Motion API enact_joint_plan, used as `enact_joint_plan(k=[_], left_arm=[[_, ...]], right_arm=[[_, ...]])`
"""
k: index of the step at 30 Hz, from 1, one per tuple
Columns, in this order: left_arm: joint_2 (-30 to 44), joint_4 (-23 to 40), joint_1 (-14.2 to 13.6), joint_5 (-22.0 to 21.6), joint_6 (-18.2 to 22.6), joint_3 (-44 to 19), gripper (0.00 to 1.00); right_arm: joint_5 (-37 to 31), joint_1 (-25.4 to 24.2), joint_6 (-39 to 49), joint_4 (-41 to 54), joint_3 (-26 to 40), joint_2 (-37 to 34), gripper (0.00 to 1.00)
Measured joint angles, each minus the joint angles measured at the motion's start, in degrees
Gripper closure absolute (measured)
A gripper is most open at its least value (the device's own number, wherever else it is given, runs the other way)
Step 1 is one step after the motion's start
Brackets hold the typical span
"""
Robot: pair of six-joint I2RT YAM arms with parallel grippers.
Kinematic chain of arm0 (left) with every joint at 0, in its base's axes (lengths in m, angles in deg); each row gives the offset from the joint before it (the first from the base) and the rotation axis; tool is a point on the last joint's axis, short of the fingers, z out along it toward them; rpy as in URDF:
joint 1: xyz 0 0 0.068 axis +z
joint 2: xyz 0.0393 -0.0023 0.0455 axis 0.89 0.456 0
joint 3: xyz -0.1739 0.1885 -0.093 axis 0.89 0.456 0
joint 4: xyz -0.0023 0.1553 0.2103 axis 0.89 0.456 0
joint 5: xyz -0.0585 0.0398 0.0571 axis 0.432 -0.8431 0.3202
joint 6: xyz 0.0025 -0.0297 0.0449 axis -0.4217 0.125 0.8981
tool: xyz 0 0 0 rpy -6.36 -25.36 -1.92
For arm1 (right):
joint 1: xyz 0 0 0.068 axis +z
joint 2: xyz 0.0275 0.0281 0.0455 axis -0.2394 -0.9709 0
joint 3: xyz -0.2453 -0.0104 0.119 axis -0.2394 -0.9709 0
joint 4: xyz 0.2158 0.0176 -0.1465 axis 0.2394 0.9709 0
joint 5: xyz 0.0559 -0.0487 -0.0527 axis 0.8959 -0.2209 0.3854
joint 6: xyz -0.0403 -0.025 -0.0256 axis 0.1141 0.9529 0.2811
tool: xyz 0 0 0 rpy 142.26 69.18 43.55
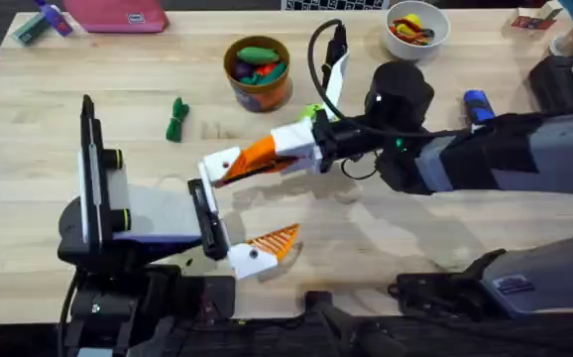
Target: Pick up the gripper from the table and insert it into the empty holder that is missing its gripper. Then pick up a screw, insert it into the mounting hole, and use the screwdriver to tighten it. Finally, clean up the table by picking up the vegetable and placing it into the bucket.
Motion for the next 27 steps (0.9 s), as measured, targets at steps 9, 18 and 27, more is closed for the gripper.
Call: enact_joint_plan(k=[9,18,27], left_arm=[[-0.02,0.04,-0.11,0.50,0.13,0.00,0.015],[-0.02,0.04,-0.11,0.50,0.13,0.00,0.016],[-0.01,0.04,-0.11,0.50,0.13,0.00,0.015]], right_arm=[[-2.96,0.00,-0.04,0.21,-0.08,0.00,0.145],[-3.12,-1.30,1.14,0.35,-0.08,0.06,0.136],[-6.92,-8.97,20.07,50.01,2.42,17.28,0.134]])
